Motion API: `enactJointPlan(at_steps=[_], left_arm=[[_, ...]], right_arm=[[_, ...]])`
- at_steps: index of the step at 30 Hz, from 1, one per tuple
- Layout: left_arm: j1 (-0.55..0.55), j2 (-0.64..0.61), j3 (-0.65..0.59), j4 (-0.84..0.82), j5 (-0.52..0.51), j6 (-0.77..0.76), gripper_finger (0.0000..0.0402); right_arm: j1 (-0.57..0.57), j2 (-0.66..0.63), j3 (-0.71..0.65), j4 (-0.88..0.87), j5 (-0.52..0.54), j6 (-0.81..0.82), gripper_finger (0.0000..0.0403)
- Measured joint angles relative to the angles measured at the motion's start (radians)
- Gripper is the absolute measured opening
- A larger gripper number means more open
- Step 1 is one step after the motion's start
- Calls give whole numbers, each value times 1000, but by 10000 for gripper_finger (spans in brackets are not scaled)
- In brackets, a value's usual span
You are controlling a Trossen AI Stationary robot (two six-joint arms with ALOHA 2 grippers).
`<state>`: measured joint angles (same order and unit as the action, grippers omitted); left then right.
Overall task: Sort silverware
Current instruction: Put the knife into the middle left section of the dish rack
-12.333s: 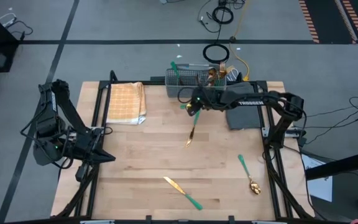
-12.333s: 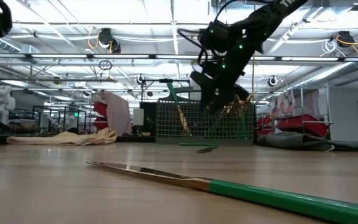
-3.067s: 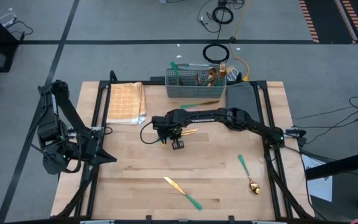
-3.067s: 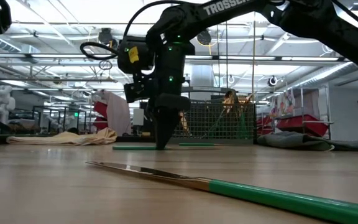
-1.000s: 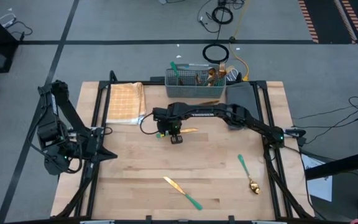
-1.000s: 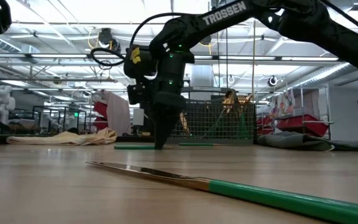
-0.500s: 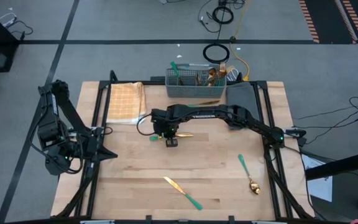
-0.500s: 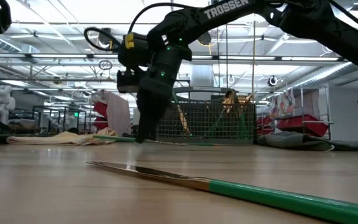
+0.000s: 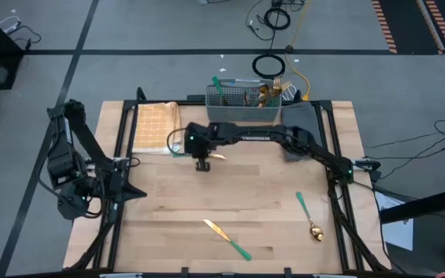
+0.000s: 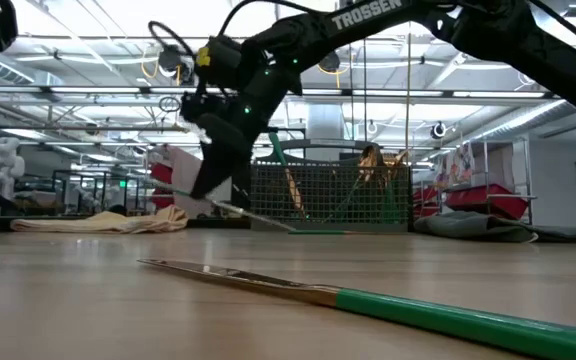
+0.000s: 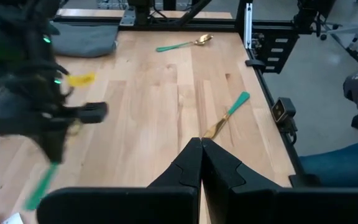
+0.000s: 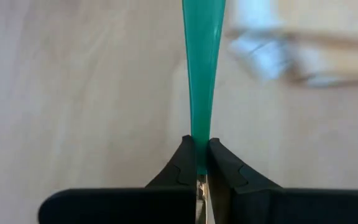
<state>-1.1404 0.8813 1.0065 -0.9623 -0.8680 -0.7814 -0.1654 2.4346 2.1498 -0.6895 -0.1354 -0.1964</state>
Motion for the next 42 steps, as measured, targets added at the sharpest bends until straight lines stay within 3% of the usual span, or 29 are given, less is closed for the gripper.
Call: enactJointPlan(at_steps=[12, 19, 34, 42], left_arm=[[-1, 53, 0, -73, 2, -131, 10], [-14, 94, 0, -76, 2, -157, 10], [-58, 143, 0, -68, -37, -206, 10], [-58, 144, 0, -71, -70, -234, 10]], right_arm=[[-91, -146, 2, 222, 165, -25, 1], [-168, -236, 3, 283, 194, -60, 0], [-374, -290, -4, 323, 134, -92, 0], [-414, -295, -164, 455, 44, -48, 1]])
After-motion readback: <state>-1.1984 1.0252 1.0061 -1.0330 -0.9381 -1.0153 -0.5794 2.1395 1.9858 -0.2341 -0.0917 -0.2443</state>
